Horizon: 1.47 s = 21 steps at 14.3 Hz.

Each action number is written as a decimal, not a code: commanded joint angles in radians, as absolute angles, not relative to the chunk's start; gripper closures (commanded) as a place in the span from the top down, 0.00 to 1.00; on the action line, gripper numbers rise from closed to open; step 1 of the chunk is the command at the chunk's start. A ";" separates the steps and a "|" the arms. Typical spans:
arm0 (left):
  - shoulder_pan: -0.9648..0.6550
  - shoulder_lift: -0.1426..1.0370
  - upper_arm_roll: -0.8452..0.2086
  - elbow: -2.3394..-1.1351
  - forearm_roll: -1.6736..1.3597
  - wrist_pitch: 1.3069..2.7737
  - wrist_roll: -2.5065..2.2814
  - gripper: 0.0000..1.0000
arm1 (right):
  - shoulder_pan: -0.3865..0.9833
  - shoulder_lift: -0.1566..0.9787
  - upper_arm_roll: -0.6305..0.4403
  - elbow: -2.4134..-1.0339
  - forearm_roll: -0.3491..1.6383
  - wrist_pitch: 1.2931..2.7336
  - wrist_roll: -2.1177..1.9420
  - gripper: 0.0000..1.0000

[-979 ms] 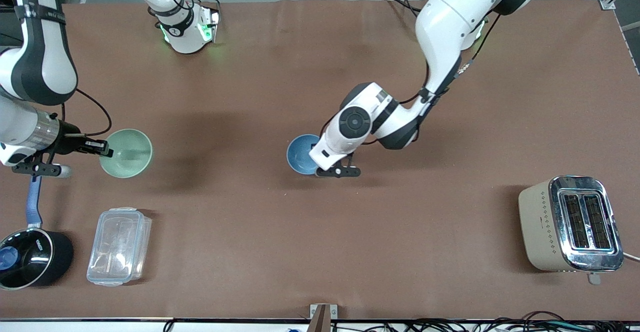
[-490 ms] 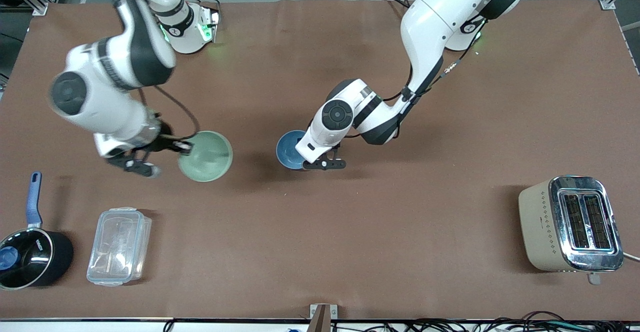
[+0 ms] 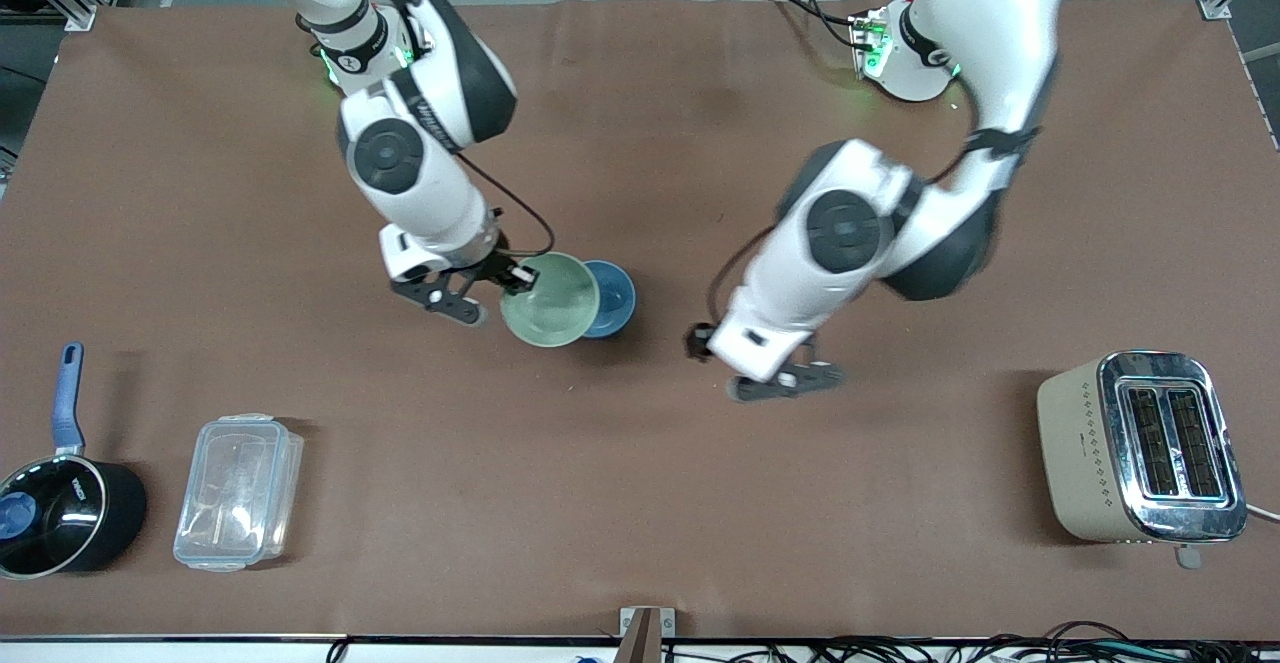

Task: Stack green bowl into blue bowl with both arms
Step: 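Lift the green bowl with the right gripper into the blue bowl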

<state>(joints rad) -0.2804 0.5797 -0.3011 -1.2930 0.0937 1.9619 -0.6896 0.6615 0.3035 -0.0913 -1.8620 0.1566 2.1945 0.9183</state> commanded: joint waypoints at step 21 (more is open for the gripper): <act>-0.034 -0.054 -0.092 -1.566 0.002 1.489 -0.055 1.00 | 0.792 0.413 -0.112 -1.987 0.133 2.398 1.051 0.02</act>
